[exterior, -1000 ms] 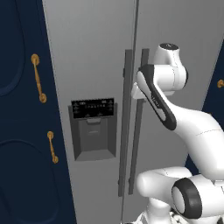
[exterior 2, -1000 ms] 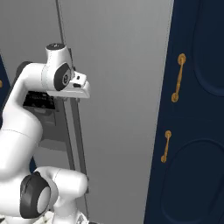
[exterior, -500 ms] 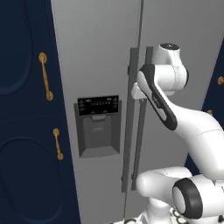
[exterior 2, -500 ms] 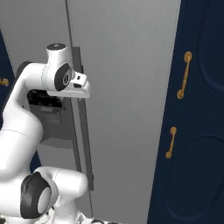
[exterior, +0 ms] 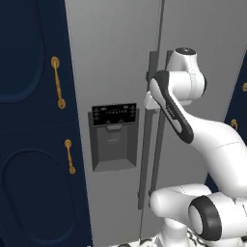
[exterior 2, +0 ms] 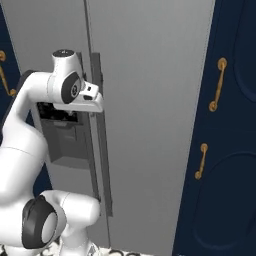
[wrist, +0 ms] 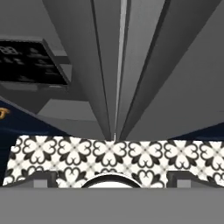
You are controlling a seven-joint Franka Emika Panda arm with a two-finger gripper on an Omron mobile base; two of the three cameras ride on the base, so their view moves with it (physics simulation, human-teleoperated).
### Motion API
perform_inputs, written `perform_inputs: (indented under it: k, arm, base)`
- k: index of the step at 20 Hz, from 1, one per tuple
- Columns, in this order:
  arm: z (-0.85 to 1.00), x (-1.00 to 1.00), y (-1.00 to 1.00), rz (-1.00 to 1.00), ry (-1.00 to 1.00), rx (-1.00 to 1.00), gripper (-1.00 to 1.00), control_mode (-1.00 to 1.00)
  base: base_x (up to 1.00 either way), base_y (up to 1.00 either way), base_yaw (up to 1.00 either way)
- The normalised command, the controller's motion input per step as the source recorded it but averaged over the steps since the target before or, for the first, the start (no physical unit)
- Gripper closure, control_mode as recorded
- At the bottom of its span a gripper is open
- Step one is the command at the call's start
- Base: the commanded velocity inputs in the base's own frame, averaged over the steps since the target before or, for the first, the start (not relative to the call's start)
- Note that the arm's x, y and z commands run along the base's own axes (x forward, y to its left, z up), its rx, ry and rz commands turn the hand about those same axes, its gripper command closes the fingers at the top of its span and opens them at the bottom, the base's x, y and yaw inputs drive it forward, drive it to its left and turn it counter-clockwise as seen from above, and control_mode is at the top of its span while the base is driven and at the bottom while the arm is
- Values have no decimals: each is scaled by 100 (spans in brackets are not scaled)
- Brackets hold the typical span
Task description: Take the strawberry from the fridge and place it on top of the pancake, located on the dining counter.
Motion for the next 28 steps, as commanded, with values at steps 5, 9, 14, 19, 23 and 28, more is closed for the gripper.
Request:
perform_inputs:
  k: [5, 9, 14, 19, 23, 28]
  arm:
    - [0, 0, 0, 0, 0, 0, -100, 100]
    - [0, 0, 0, 0, 0, 0, -100, 100]
    - [0, 0, 0, 0, 0, 0, -100, 100]
    - [0, 0, 0, 0, 0, 0, -100, 100]
    - [0, 5, 0, 0, 0, 0, -100, -100]
    - [-21, 63, 0, 1, -32, 0, -100, -100]
  base:
    - [-65, -7, -12]
    - [-56, 0, -9]
    - [-59, 0, -7]
    - [-49, 0, -1]
    - [-7, 0, 0]
    - [0, 0, 0]
